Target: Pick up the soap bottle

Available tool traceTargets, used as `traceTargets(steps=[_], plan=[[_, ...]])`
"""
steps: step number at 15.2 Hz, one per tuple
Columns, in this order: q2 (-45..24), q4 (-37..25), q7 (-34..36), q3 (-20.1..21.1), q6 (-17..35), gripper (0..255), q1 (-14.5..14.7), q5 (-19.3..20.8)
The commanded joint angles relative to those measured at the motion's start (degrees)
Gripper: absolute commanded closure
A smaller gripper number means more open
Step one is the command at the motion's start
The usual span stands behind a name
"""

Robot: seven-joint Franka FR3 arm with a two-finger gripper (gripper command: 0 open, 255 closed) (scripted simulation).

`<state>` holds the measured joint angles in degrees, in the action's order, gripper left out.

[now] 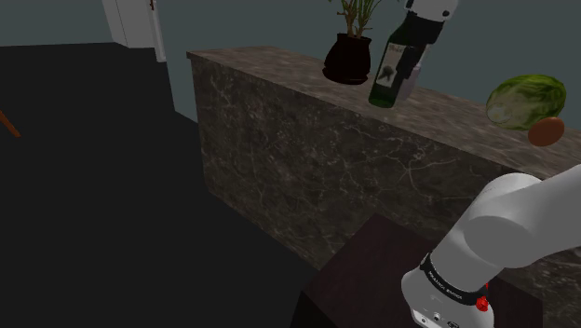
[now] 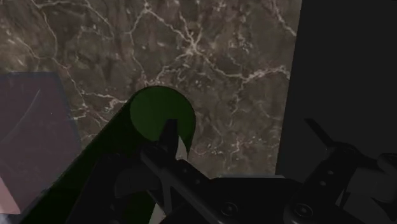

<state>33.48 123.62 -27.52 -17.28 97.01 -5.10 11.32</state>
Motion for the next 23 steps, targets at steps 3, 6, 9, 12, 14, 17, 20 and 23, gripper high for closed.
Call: traceTargets(steps=[3, 6, 9, 12, 14, 17, 20, 23], plan=[[-5.51, -6.63, -6.36, -5.88, 1.11, 0, 0.17, -1.51], [-10.18, -11.86, -11.34, -10.44, 1.76, 0, 0.53, -3.82], [-15.66, -17.82, -16.77, -15.34, 1.86, 0, 1.03, -7.39], [-22.27, -24.67, -22.83, -20.63, 1.13, 0, 1.29, -12.65], [-27.58, -29.88, -27.32, -24.23, -0.05, 0, 0.85, -17.42], [-37.18, -39.02, -34.43, -28.96, -3.44, 0, -2.02, -26.74], [-38.56, -38.85, -35.8, -28.97, -2.59, 0, -3.16, -28.25], [-37.59, -35.61, -35.86, -28.74, 0.04, 0, -2.65, -27.55]])
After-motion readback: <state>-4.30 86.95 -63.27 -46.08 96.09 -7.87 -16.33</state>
